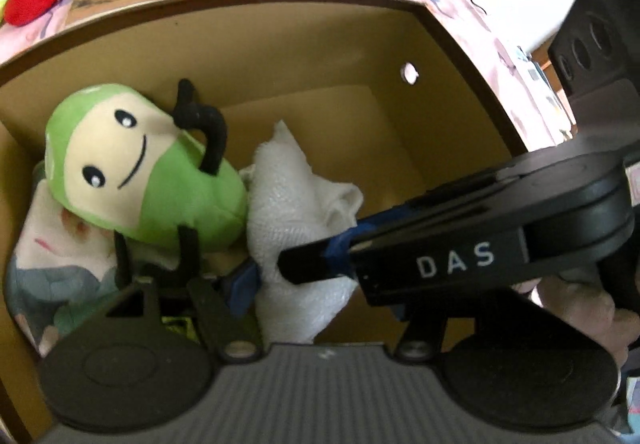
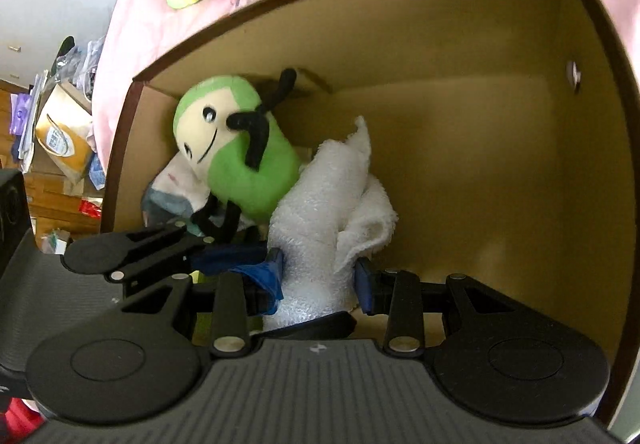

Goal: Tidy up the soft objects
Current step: 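Open the right gripper to release the white towel in the box, then move the right gripper back to the pink teddy bear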

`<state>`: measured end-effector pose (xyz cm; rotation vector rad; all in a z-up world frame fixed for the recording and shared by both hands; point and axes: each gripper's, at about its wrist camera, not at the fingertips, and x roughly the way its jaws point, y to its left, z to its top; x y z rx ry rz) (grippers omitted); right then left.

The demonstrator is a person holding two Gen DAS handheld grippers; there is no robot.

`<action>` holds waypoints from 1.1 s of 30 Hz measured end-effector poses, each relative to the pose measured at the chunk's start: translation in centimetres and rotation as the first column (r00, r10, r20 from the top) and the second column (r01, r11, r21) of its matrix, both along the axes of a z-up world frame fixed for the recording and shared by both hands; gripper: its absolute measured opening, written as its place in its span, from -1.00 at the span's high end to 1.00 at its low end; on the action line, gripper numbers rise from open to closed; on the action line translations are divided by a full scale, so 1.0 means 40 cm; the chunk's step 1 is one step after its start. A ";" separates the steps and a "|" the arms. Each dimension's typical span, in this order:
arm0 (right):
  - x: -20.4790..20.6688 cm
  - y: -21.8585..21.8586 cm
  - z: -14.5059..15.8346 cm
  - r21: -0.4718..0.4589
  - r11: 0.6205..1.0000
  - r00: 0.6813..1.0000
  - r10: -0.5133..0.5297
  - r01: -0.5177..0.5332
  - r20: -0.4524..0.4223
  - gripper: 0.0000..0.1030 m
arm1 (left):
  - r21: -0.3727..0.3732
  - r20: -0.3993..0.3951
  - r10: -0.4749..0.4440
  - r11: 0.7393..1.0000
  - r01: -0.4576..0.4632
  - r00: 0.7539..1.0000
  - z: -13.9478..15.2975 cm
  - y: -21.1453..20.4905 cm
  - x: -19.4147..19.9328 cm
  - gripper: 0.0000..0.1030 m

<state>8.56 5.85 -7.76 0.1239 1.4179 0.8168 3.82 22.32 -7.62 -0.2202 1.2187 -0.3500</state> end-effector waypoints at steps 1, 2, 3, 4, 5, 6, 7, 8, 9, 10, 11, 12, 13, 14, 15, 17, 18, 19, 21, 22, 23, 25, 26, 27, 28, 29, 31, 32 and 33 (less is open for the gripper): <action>-0.005 0.000 -0.002 -0.001 1.000 1.000 0.000 0.000 0.003 0.59 | 0.011 0.007 -0.007 1.000 0.007 1.000 -0.001 -0.002 -0.003 -0.16; -0.009 -0.001 -0.002 0.004 1.000 1.000 -0.001 0.001 0.016 0.58 | 0.015 0.011 -0.008 1.000 0.008 1.000 -0.001 -0.002 -0.006 -0.16; -0.013 0.000 -0.003 0.007 1.000 1.000 -0.002 0.002 0.027 0.54 | 0.011 0.013 -0.006 1.000 0.006 1.000 0.001 0.000 -0.008 -0.16; -0.014 0.001 -0.006 0.009 1.000 1.000 -0.013 0.012 0.029 0.54 | 0.012 0.014 -0.004 1.000 0.003 1.000 0.003 0.002 -0.010 -0.16; -0.013 0.000 -0.009 0.013 1.000 0.999 -0.025 0.025 0.024 0.54 | 0.018 0.016 -0.003 1.000 0.003 1.000 0.006 0.003 -0.014 -0.16; -0.014 -0.002 -0.010 0.015 0.999 0.999 -0.037 0.036 0.021 0.54 | 0.029 0.019 -0.003 1.000 0.003 1.000 0.009 0.004 -0.018 -0.16; -0.015 -0.005 -0.010 0.017 0.999 0.999 -0.046 0.046 0.021 0.54 | 0.038 0.022 -0.003 0.999 0.002 1.000 0.011 0.008 -0.025 -0.16; -0.017 -0.008 -0.008 0.019 0.999 0.998 -0.051 0.051 0.024 0.53 | 0.044 0.027 -0.002 0.999 0.001 1.000 0.014 0.009 -0.031 -0.16; -0.021 -0.013 -0.003 0.023 0.998 0.998 -0.055 0.054 0.029 0.53 | 0.046 0.031 -0.003 0.999 0.001 1.000 0.018 0.013 -0.040 -0.16; -0.022 -0.016 0.000 0.025 0.998 0.998 -0.058 0.057 0.035 0.53 | 0.048 0.034 -0.002 0.999 0.001 0.999 0.020 0.018 -0.050 -0.16; -0.024 -0.020 0.004 0.025 0.998 0.997 -0.062 0.061 0.045 0.53 | 0.051 0.039 0.000 0.999 -0.002 0.999 0.024 0.021 -0.060 -0.16; -0.026 -0.024 0.007 0.023 0.998 0.996 -0.067 0.065 0.057 0.53 | 0.054 0.045 0.006 0.998 -0.008 0.999 0.029 0.025 -0.070 -0.16; -0.029 -0.030 0.013 0.022 0.997 0.995 -0.071 0.069 0.071 0.53 | 0.055 0.049 0.012 0.998 -0.015 0.999 0.034 0.022 -0.073 -0.16; -0.030 -0.034 0.017 0.027 0.997 0.994 -0.073 0.071 0.078 0.53 | 0.055 0.055 0.020 0.998 -0.023 0.998 0.039 0.024 -0.078 -0.16; -0.031 -0.039 0.019 0.037 0.997 0.994 -0.074 0.071 0.078 0.53 | 0.056 0.061 0.029 0.998 -0.032 0.998 0.045 0.025 -0.085 -0.16; -0.035 -0.047 0.023 0.050 0.996 0.994 -0.081 0.078 0.076 0.53 | 0.065 0.078 0.050 0.996 -0.055 0.996 0.061 0.026 -0.100 -0.16; -0.038 -0.053 0.028 0.060 0.994 0.993 -0.091 0.086 0.081 0.53 | 0.071 0.090 0.060 0.995 -0.066 0.994 0.072 0.023 -0.110 -0.16; -0.042 -0.060 0.033 0.074 0.993 0.992 -0.097 0.091 0.084 0.53 | 0.076 0.102 0.069 0.994 -0.076 0.992 0.077 0.019 -0.106 -0.16; -0.048 -0.072 0.042 0.109 0.989 0.991 -0.107 0.098 0.079 0.53 | 0.081 0.124 0.086 0.992 -0.097 0.988 0.097 0.010 -0.123 -0.16; -0.052 -0.077 0.047 0.126 0.987 0.991 -0.112 0.102 0.075 0.53 | 0.085 0.134 0.095 0.991 -0.107 0.986 0.107 0.004 -0.132 -0.16; -0.056 -0.084 0.052 0.145 0.984 0.991 -0.114 0.103 0.073 0.53 | 0.090 0.142 0.102 0.989 -0.115 0.985 0.113 -0.003 -0.137 -0.16; -0.069 -0.096 0.064 0.176 0.980 0.991 -0.111 0.096 0.078 0.53 | 0.099 0.162 0.110 0.987 -0.127 0.981 0.131 -0.019 -0.157 -0.16; -0.076 -0.104 0.069 0.192 0.977 0.990 -0.110 0.092 0.084 0.53 | 0.102 0.173 0.113 0.986 -0.131 0.979 0.140 -0.031 -0.167 -0.16; -0.084 -0.114 0.074 0.210 0.974 0.990 -0.108 0.088 0.088 0.53 | 0.106 0.182 0.115 0.985 -0.136 0.976 0.150 -0.045 -0.175 -0.16; -0.089 -0.124 0.079 0.226 0.970 0.990 -0.107 0.085 0.088 0.53 | 0.108 0.190 0.118 0.984 -0.140 0.975 0.156 -0.055 -0.180 -0.16; -0.095 -0.136 0.082 0.242 0.967 0.991 -0.107 0.084 0.084 0.53 | 0.109 0.198 0.121 0.984 -0.144 0.973 0.163 -0.067 -0.183 -0.16; -0.106 -0.164 0.089 0.275 0.958 0.992 -0.105 0.081 0.076 0.53 | 0.106 0.212 0.128 0.983 -0.153 0.969 0.175 -0.097 -0.194 -0.16; -0.112 -0.181 0.093 0.292 0.953 0.992 -0.105 0.079 0.075 0.54 | 0.102 0.218 0.130 0.983 -0.155 0.967 0.181 -0.113 -0.199 -0.16; -0.119 -0.198 0.099 0.308 0.948 0.991 -0.107 0.076 0.083 0.53 | 0.098 0.223 0.131 0.983 -0.155 0.966 0.184 -0.134 -0.206 -0.16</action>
